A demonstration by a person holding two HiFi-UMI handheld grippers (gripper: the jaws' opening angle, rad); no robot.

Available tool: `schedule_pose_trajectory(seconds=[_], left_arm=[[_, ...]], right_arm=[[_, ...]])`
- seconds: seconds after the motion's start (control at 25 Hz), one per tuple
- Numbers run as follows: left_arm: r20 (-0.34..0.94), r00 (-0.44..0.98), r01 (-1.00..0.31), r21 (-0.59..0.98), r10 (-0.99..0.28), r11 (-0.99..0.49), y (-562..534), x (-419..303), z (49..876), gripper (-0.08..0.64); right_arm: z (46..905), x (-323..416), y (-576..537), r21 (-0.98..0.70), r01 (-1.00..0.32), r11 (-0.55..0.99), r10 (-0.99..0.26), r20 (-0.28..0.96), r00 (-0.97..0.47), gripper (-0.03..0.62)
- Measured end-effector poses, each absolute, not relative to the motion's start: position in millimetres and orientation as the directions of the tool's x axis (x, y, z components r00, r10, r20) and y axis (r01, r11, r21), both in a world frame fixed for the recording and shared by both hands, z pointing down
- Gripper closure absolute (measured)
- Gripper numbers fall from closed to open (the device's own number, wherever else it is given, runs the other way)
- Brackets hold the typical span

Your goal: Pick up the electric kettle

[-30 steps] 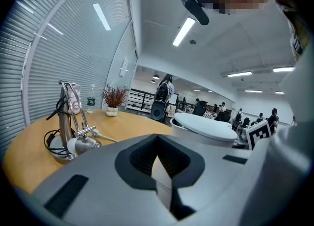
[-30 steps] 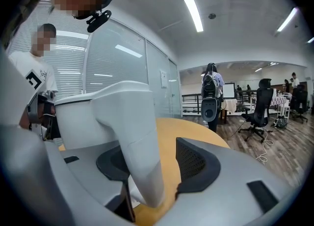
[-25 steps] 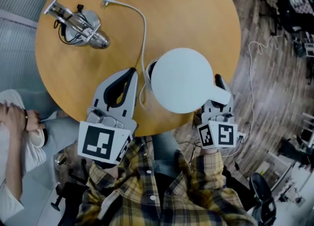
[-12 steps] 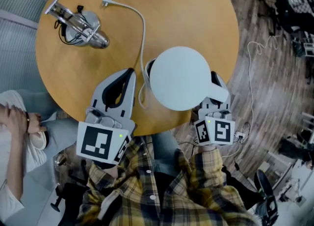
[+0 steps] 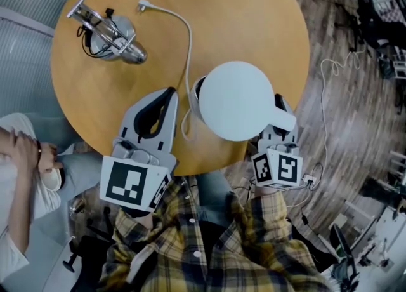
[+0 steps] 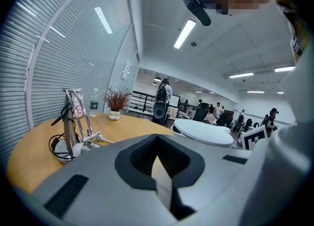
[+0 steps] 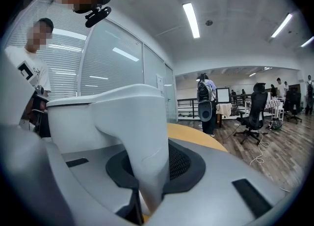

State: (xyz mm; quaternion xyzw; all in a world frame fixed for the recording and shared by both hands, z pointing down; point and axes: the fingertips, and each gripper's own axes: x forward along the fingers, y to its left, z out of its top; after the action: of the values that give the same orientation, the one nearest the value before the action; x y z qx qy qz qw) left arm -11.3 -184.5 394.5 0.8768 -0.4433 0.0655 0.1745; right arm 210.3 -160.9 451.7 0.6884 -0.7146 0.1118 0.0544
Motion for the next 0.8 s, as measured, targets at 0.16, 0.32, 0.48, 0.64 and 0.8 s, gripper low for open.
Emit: schedule_pose_trajectory(seconds=[0.16,0.32,0.48,0.64,0.8], left_arm=[[0.264,0.592,-0.804,0.247,-0.761,-0.540,-185,-14,390,0.557],[0.256,0.588,-0.808,0.235,-0.767,-0.540,-187,-15,383,0.557],[0.244,0.587,-0.808,0.232,-0.772,-0.541,-188,-14,373,0.557],[0.237,0.583,-0.810,0.239,-0.777,-0.535,-189,-17,366,0.557],[0.221,0.584,-0.809,0.230,-0.781,-0.540,-192,-17,357,0.557]], right_arm=[[450,212,-164,-0.083,-0.996,0.021,-0.974,0.224,-0.039,0.514],[442,211,-169,-0.059,-0.998,0.035,-0.975,0.218,-0.047,0.514],[430,209,-172,-0.030,-0.998,0.060,-0.976,0.208,-0.065,0.514],[419,207,-174,-0.031,-0.997,0.077,-0.976,0.200,-0.082,0.514],[405,208,-175,-0.039,-0.995,0.093,-0.976,0.192,-0.099,0.514]])
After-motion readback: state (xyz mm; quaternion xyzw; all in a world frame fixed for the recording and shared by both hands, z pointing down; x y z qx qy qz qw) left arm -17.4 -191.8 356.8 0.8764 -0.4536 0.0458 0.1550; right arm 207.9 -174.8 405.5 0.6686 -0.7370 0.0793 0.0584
